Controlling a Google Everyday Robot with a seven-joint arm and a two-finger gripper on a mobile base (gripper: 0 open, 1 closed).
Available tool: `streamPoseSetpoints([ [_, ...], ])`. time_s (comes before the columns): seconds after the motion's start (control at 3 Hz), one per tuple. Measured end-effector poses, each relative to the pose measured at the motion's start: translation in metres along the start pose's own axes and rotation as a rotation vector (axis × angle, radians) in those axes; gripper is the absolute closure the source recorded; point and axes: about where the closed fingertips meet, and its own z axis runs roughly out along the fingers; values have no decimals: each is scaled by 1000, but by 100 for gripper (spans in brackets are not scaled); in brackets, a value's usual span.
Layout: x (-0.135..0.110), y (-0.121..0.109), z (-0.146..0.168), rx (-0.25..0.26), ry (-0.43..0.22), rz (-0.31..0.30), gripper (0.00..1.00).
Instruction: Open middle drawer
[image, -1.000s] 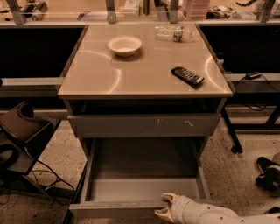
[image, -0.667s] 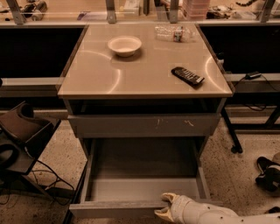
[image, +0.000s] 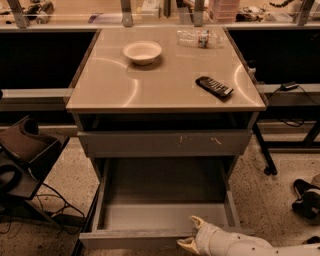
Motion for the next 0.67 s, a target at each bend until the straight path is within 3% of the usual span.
streamPoseSetpoints([
  [0.33, 0, 0, 0, 0, 0, 0, 0],
  [0.67, 0, 0, 0, 0, 0, 0, 0],
])
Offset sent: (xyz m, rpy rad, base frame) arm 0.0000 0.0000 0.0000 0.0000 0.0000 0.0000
